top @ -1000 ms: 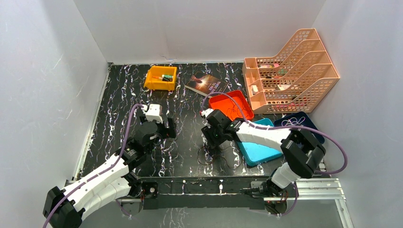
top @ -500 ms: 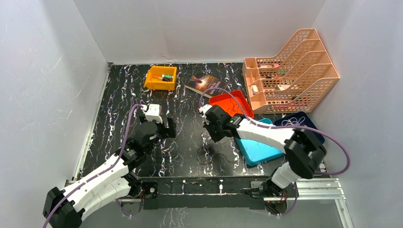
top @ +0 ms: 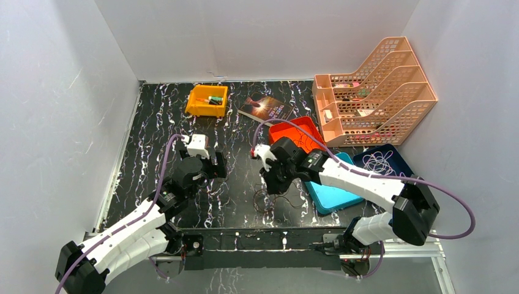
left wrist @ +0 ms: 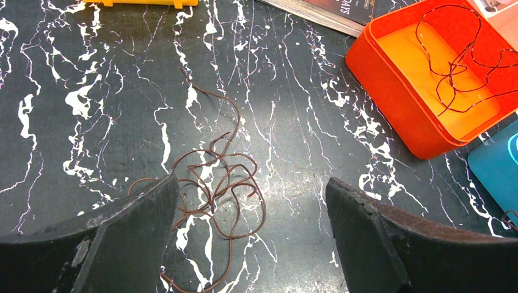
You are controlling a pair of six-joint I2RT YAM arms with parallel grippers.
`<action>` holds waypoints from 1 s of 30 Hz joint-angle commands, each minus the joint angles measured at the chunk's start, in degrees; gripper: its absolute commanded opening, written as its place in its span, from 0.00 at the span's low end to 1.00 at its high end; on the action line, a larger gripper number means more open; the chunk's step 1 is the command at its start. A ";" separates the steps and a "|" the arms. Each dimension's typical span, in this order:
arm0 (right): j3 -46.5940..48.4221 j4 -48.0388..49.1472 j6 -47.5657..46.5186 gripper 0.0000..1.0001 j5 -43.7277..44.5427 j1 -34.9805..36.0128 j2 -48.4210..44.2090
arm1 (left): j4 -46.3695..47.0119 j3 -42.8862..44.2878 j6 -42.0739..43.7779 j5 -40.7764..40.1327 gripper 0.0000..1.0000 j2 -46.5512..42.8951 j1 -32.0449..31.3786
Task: Untangle the cables
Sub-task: Pick up the cable at the center of the board.
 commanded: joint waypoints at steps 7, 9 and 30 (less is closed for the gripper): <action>-2.64 4.48 3.24 0.51 -2.48 2.51 2.30 | 0.05 -0.13 0.02 -0.97 0.89 -1.00 0.37; -2.70 5.18 4.86 0.56 -1.56 2.58 2.27 | 0.11 -0.19 0.03 -0.96 0.89 -1.05 0.41; -0.73 6.06 25.90 0.98 30.54 16.63 7.87 | -0.43 0.29 -0.06 -1.30 0.89 -0.52 0.42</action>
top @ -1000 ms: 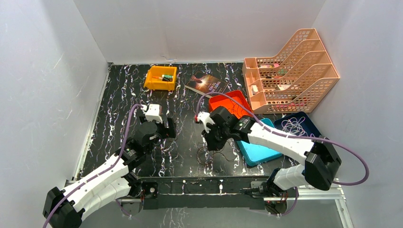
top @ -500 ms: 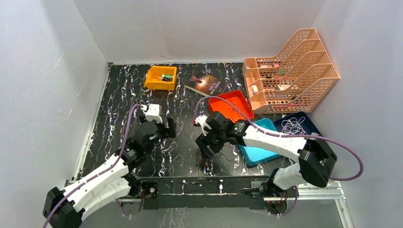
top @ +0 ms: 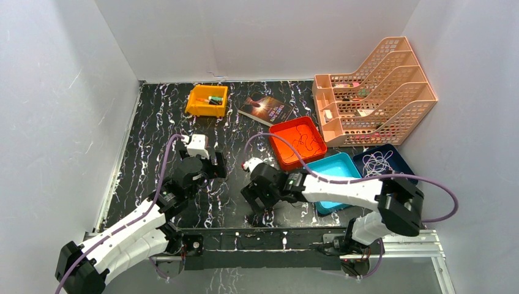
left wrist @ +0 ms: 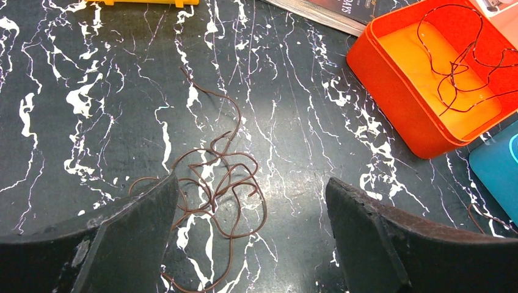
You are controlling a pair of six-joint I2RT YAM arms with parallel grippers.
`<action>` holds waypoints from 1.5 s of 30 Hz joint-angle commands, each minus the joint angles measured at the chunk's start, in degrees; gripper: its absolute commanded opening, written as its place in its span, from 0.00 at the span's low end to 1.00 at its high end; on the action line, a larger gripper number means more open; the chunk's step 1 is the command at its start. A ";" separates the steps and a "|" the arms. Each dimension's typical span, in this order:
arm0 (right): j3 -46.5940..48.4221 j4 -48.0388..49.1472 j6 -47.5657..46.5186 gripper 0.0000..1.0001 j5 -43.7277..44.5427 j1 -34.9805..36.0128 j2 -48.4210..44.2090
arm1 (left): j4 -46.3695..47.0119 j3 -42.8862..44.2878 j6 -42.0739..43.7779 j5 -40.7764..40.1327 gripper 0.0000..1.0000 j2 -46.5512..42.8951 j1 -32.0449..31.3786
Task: Untangle the cables
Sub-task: Pick up the cable at the center of the board.
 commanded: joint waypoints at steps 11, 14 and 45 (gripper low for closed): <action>3.00 3.38 8.46 0.91 15.68 7.40 10.88 | -0.62 0.09 0.47 -2.21 0.89 -2.72 0.41; 3.39 3.28 8.58 0.88 15.93 7.69 12.34 | -0.80 0.37 0.38 -2.10 0.89 -2.32 0.41; 3.22 3.24 6.87 0.00 23.74 7.81 6.55 | -2.00 1.38 1.40 -2.71 0.89 -3.13 0.41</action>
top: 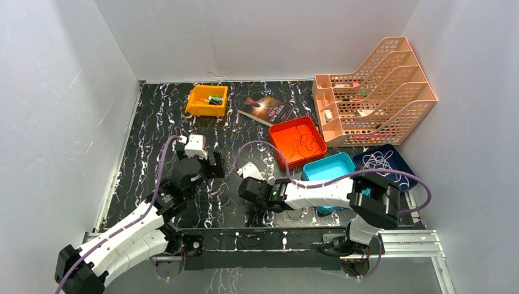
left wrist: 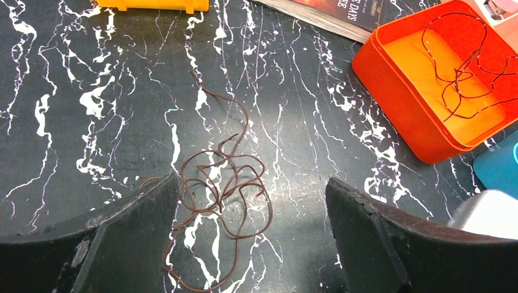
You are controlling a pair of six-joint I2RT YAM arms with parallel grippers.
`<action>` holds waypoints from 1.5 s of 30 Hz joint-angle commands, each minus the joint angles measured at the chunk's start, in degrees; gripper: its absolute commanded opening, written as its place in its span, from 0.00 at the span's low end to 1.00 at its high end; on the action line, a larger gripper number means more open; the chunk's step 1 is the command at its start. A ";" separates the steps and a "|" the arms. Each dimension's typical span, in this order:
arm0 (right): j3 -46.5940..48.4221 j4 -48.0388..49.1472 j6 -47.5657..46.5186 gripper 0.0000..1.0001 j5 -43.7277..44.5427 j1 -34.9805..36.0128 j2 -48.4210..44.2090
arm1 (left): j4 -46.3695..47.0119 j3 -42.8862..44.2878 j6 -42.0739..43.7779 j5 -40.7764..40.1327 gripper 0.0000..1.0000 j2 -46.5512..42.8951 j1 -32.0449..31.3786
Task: Untangle the cables
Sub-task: Pick up the cable at the center of the board, then place the cable in the bin.
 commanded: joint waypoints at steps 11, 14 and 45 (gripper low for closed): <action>12.75 -9.19 -4.23 0.00 10.64 -0.22 -18.41 | -2.00 2.16 2.05 -2.33 0.89 -2.55 0.41; 15.78 -12.13 -5.51 0.00 13.67 -0.36 -20.70 | -2.04 2.24 2.05 -2.33 0.89 -2.69 0.43; 18.51 -34.92 -9.42 0.00 2.81 -40.60 -27.46 | -0.07 3.02 2.89 0.19 0.89 1.09 0.42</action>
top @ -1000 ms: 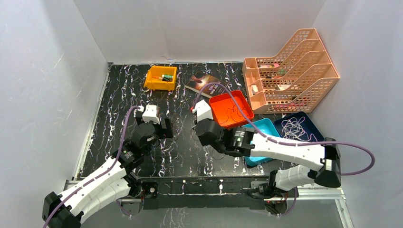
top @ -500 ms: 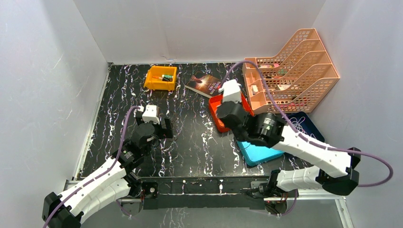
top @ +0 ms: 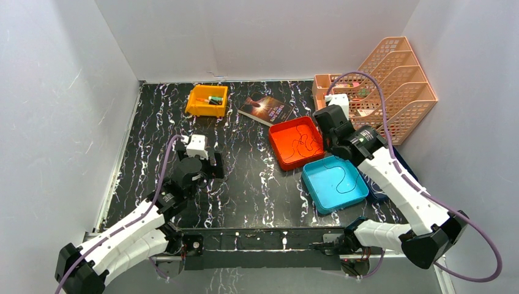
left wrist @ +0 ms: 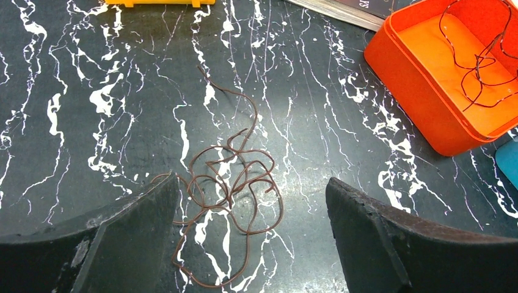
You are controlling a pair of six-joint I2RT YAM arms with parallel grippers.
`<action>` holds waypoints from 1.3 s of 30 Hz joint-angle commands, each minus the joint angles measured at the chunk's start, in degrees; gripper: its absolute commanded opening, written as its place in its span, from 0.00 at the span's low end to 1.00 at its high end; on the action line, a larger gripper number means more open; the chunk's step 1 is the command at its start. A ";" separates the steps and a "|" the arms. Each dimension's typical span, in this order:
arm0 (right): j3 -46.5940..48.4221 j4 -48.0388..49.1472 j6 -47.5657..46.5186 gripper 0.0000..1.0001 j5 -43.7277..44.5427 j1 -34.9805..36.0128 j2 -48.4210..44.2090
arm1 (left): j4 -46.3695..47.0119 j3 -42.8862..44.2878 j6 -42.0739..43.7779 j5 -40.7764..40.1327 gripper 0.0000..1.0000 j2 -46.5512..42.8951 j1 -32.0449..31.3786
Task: Untangle the cables
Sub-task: Place the cable in the bin.
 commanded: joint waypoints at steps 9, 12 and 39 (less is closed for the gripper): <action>-3.24 1.40 -5.11 0.00 -16.48 -8.86 4.58 | 1.17 3.04 1.26 1.34 0.89 0.60 0.41; -3.92 2.49 -6.01 0.00 -18.66 -10.16 6.57 | 0.73 2.97 1.24 1.25 0.89 0.02 0.42; -20.72 15.39 3.08 0.38 -23.31 -15.67 8.84 | 0.67 2.91 1.18 2.39 0.89 0.37 0.41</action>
